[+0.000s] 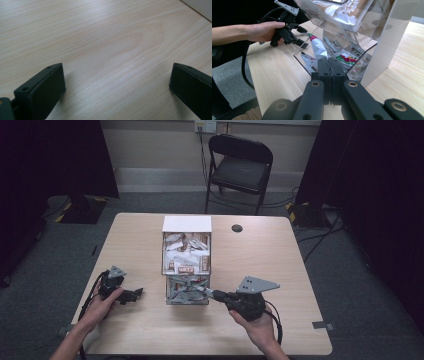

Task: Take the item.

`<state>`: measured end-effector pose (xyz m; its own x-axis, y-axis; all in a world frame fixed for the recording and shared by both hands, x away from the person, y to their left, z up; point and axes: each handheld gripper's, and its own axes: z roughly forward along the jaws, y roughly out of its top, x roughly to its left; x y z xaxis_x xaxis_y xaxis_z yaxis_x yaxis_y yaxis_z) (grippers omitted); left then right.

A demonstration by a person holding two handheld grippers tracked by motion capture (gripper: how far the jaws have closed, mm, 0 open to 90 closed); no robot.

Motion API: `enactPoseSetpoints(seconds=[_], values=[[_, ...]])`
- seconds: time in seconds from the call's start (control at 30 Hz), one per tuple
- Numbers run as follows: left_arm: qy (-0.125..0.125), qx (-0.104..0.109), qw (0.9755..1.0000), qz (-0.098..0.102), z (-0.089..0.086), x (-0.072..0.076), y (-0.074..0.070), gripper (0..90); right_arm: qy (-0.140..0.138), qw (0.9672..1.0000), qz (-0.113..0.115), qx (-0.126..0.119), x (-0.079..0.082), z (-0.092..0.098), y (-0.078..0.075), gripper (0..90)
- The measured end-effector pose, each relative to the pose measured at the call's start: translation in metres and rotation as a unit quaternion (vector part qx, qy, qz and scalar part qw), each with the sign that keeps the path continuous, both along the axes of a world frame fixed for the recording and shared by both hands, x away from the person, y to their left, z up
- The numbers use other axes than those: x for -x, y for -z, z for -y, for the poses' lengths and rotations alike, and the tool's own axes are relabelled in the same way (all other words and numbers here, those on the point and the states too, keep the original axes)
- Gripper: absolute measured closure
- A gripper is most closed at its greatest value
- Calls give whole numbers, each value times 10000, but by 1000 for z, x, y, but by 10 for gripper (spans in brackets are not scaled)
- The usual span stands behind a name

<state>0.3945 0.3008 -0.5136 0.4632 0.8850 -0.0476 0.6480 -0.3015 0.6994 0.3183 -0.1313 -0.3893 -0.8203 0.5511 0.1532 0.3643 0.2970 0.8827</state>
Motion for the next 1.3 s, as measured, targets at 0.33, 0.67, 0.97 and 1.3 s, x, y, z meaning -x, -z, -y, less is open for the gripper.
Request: enactPoseSetpoints(seconds=[0.33,0.67,0.97,1.3], values=[[-2,1,10000,0,0,0,0,0,126,9999,75,-66,1,12,-5,890],[-1,1,10000,0,0,0,0,0,291,9994,102,-125,-1,26,-11,890],[1,-1,10000,0,0,0,0,0,490,9987,89,-112,-6,41,-11,890],[-2,0,10000,0,0,0,0,0,829,9964,170,-83,-11,62,-14,890]])
